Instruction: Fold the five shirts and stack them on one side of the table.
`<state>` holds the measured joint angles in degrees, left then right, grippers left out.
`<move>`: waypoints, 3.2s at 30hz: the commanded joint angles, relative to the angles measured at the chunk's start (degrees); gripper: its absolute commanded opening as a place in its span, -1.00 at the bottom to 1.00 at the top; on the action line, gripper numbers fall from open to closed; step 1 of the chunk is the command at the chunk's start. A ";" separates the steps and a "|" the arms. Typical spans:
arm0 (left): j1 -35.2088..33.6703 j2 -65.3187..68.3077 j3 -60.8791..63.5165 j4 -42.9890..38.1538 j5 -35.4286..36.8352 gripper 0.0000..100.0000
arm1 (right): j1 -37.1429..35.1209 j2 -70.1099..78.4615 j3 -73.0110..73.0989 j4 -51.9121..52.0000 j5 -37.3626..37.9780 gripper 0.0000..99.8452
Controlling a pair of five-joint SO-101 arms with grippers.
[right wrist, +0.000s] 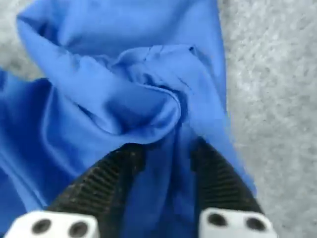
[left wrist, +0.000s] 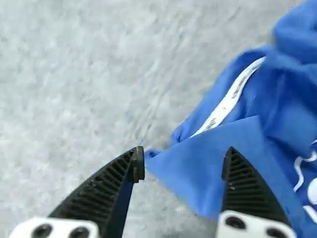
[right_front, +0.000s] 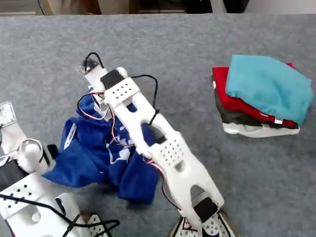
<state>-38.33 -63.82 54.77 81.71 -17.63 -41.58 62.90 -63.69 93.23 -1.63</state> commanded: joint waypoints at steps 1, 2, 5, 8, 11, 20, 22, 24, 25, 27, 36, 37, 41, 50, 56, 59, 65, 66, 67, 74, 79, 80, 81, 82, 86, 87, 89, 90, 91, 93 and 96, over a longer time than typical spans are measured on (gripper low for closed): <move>0.97 0.04 2.37 -0.97 -0.53 -0.48 | 1.36 4.97 -16.13 5.80 -0.26 -0.92; 2.29 0.04 3.43 -1.32 -0.53 -0.48 | 2.07 6.20 -19.74 7.47 -0.26 -0.99; 5.80 0.04 5.63 -4.31 -0.44 -0.56 | 4.88 7.43 -27.12 9.23 -0.70 -0.99; 10.20 0.04 7.74 -8.44 -0.44 -0.73 | 7.25 3.56 -28.79 9.23 -0.70 -0.99; 13.19 0.13 10.55 -12.31 0.44 -0.93 | 10.15 -3.12 -26.33 9.23 -0.70 -0.99; 25.41 0.40 22.42 -27.96 4.48 -0.96 | 22.46 -22.90 -6.73 9.14 -0.18 -0.99; 27.43 2.15 23.03 -32.53 4.48 -0.96 | 23.96 -26.33 -1.01 9.14 0.53 -0.99; 27.87 5.32 19.78 -35.34 4.48 -0.96 | 24.48 -29.76 5.49 9.14 2.64 -0.99; 27.87 7.52 16.88 -36.31 4.75 -0.96 | 24.48 -31.60 9.36 9.14 3.43 -0.99; 26.81 13.23 9.23 -37.10 4.84 -0.96 | 24.22 -35.47 17.27 9.14 3.96 -0.99; 17.76 54.55 -34.46 -27.60 10.90 -0.96 | 23.43 -54.02 54.20 8.44 3.96 -0.99; 16.97 59.03 -39.91 -22.24 10.81 -0.96 | 23.60 -55.69 57.10 7.65 3.96 -0.99; 15.30 68.88 -54.42 -3.87 7.91 -0.96 | 23.69 -59.65 63.87 2.29 3.96 -0.99; 20.40 56.92 -47.91 7.74 1.32 -0.77 | 23.69 -54.81 64.22 -16.18 3.43 -0.99; 33.76 53.32 -32.53 -0.88 6.95 -0.70 | 23.60 -52.44 64.13 -27.60 2.20 -0.87; 35.43 55.87 -27.43 -9.32 12.13 -0.70 | 23.43 -53.41 63.78 -30.68 0.00 -0.41; 35.34 62.81 -28.04 -12.22 12.84 -0.71 | 23.60 -57.10 61.85 -22.15 2.37 -0.01; 34.81 63.87 -28.75 -13.45 13.19 -0.71 | 23.60 -57.71 61.93 -20.92 2.64 -0.06; 33.93 64.40 -29.27 -14.68 14.51 -0.71 | 23.69 -58.42 61.93 -19.78 3.16 -0.12; 29.89 65.19 -37.19 -15.56 30.07 -0.71 | 23.69 -61.76 61.93 -15.12 5.19 -0.38; 32.18 65.80 -35.69 -15.47 32.00 -0.70 | 23.78 -61.67 61.85 -15.56 5.10 -0.38; 32.97 65.80 -34.64 -15.65 32.00 -0.70 | 23.78 -61.67 61.85 -15.56 5.10 -0.38; 33.67 65.80 -33.76 -15.74 32.00 -0.70 | 23.78 -61.58 61.76 -15.65 5.10 -0.38; 34.29 65.80 -33.23 -15.82 32.09 -0.70 | 23.78 -61.58 61.67 -15.65 5.10 -0.38; 34.81 65.80 -32.09 -18.20 32.97 -0.70 | 24.22 -61.58 61.76 -16.79 5.10 -0.38; 34.55 65.80 -31.56 -19.43 34.11 -0.70 | 24.48 -61.58 61.76 -16.79 5.10 -0.38; 33.85 65.89 -30.07 -22.68 35.34 -0.71 | 24.92 -61.58 61.67 -16.70 5.10 -0.38; 33.49 65.89 -28.92 -24.26 35.34 -0.71 | 25.45 -61.58 61.58 -16.44 5.10 -0.38; 33.41 65.89 -27.87 -25.67 35.34 -0.71 | 25.71 -61.76 61.58 -16.44 5.10 -0.38; 33.23 65.89 -26.46 -26.64 35.16 -0.71 | 26.77 -62.02 61.76 -16.26 5.10 -0.38; 33.23 65.89 -25.41 -26.90 35.08 -0.73 | 28.00 -62.02 61.49 -15.47 5.10 -0.38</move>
<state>-4.48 2.29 29.19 55.69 17.01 -15.30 3.82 0.22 77.41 3.03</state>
